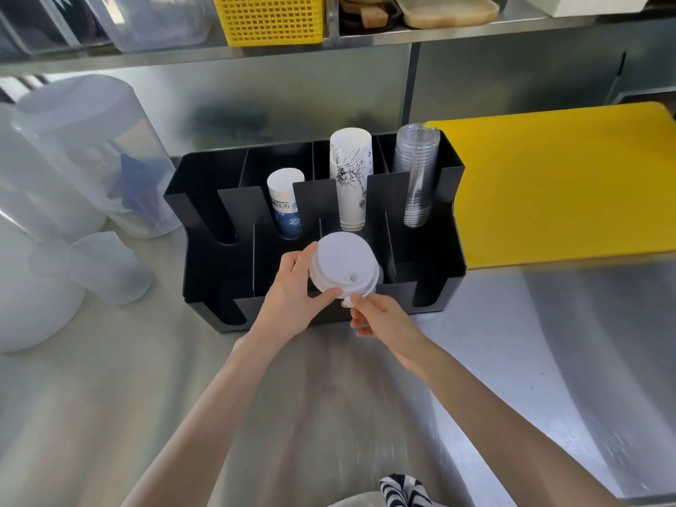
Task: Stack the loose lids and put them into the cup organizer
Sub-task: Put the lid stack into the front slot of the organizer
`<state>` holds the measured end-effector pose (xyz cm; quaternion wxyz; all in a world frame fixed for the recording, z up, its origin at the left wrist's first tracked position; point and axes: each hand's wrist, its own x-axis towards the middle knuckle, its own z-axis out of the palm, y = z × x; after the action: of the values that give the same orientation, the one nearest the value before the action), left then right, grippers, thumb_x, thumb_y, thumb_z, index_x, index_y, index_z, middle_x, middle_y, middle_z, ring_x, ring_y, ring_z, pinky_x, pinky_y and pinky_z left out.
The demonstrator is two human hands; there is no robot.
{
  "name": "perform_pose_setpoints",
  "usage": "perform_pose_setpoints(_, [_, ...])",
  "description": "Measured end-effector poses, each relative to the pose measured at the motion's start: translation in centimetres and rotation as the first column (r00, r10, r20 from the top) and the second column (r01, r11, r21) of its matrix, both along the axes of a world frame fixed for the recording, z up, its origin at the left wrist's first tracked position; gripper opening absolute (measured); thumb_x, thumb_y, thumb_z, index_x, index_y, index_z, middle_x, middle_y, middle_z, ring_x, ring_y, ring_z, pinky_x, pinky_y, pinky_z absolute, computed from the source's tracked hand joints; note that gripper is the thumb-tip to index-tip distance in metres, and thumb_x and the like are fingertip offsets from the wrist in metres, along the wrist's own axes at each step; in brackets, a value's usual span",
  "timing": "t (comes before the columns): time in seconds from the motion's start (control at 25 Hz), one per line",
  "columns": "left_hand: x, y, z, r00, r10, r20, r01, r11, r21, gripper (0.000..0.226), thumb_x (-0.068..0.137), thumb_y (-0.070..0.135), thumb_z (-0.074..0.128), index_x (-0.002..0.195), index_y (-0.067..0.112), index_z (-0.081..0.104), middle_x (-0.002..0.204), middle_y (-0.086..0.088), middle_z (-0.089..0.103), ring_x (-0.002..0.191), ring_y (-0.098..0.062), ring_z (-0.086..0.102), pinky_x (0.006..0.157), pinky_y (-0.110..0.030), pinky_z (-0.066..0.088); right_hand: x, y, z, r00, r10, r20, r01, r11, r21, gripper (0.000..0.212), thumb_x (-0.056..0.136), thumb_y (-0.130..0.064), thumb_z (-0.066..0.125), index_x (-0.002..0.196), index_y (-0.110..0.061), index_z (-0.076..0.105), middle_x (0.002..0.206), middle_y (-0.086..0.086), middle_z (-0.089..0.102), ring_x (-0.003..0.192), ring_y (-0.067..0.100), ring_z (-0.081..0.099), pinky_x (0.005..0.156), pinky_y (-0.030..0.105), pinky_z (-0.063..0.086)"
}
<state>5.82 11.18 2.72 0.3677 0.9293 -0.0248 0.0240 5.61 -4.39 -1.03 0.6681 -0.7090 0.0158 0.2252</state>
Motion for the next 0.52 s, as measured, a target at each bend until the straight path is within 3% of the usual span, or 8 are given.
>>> perform_pose_setpoints(0.32, [1.5,-0.8,0.0,1.000,-0.022,-0.001,0.022,0.995,0.095,0.074,0.075,0.028,0.068,0.136,0.022,0.027,0.133,-0.009,0.035,0.118,-0.026,0.046,0.090,-0.041,0.046,1.2,-0.2,-0.5,0.998,-0.014,-0.064,0.015,1.000,0.023,0.028,0.091,-0.033,0.044,0.069,-0.020,0.057,0.073,-0.001,0.056,0.065,0.008,0.058,0.064,0.018,0.050])
perform_pose_setpoints(0.52, [2.1,-1.1,-0.1,0.999,-0.042,-0.002,0.042,0.989,0.145,0.075,0.076,0.031,0.067,0.137,0.020,0.026,0.134,-0.010,0.035,0.122,-0.027,0.039,0.092,-0.043,0.045,1.1,-0.4,-0.8,0.997,-0.026,-0.076,0.031,0.998,0.059,0.029,0.092,-0.031,0.041,0.071,-0.022,0.058,0.075,0.000,0.055,0.067,0.008,0.057,0.065,0.017,0.050])
